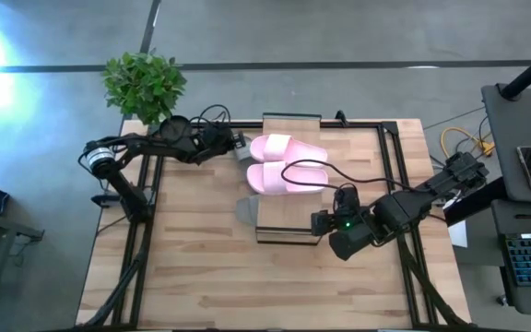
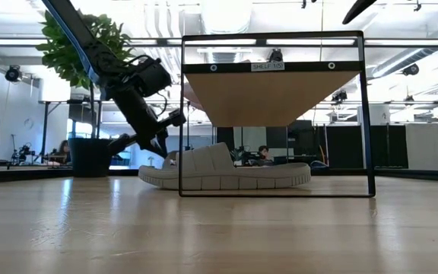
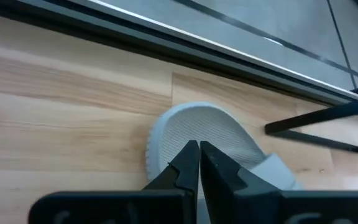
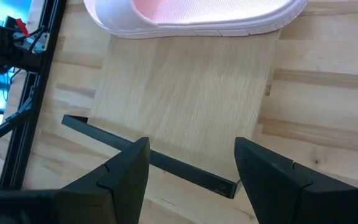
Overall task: Pick and place slides into the shelf
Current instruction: Move the grey slide under the shelf
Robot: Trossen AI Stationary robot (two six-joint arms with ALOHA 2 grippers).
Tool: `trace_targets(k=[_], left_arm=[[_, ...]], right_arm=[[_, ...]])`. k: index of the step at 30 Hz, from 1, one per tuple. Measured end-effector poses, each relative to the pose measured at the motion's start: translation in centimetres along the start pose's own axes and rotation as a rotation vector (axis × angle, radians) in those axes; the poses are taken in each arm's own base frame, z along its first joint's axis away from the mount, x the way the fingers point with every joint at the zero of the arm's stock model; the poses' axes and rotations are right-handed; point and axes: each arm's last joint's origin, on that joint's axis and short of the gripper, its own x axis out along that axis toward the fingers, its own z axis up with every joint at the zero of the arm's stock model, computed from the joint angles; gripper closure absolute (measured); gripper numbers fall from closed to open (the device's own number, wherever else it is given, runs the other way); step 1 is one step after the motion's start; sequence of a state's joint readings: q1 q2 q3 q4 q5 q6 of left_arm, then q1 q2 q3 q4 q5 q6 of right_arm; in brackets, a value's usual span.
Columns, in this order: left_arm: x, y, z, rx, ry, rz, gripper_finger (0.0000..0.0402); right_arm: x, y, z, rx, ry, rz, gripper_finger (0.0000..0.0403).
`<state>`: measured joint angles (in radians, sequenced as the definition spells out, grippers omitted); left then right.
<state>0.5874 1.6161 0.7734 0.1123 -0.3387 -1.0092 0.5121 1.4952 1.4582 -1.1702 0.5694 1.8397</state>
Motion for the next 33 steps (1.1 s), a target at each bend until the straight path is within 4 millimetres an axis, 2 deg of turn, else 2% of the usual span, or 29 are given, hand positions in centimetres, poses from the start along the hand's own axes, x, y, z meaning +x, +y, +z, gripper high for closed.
trace_targets(k=[9, 17, 23, 33], left_arm=[[0.0, 0.1, -0.5, 0.046, 0.053, -0.024, 0.0402], [-0.3, 0.7, -1.8, 0.086, 0.165, -0.028, 0.0401], [-1.6, 0.2, -2.8, 0.117, 0.268, -0.076, 0.0402], [-4.6, -0.6, -4.1, 0.201, 0.332, -0.096, 0.0402]], right_arm=[[0.0, 0.0, 0.0, 0.001, 0.0, 0.001, 0.0177], [0.0, 0.0, 0.0, 0.003, 0.001, 0.004, 0.0177], [0.0, 0.1, 0.0, 0.004, 0.002, 0.006, 0.0177], [-0.1, 0.2, -0.2, -0.03, 0.008, 0.025, 0.0177]])
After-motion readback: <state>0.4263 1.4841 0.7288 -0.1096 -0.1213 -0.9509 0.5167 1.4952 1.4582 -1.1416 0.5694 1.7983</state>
